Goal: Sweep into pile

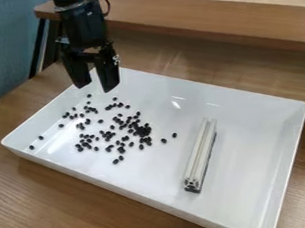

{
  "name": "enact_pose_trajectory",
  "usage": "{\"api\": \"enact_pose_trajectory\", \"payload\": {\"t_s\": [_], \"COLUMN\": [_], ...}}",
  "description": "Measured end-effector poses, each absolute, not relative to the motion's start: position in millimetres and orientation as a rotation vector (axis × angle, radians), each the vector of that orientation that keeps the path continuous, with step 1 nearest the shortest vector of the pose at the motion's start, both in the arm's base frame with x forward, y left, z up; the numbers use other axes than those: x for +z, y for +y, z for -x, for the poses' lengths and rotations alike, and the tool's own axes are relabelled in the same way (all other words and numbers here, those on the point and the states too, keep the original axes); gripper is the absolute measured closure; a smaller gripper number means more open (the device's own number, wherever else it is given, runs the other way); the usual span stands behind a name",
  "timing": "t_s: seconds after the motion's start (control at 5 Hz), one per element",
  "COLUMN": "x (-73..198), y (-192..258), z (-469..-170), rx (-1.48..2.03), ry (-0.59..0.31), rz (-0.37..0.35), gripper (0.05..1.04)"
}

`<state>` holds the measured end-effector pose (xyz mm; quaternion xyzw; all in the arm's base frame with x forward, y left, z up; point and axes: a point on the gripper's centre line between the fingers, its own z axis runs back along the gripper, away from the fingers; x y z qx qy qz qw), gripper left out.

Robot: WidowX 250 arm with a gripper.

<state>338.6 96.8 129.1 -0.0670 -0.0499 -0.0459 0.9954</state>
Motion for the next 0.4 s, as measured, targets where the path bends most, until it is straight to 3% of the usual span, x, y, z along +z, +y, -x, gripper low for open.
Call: {"api": "enact_pose_trajectory", "payload": {"t_s": [0.2,0.4], "x": [114.0,94.5], "y": [94.7,62.7], "z": [-337.0,-334.2], "rx": [-0.085,-0.108], "ry": [-0.061,-0.02], "rz": [0.157,0.215], "gripper": [0.085,0.085]}}
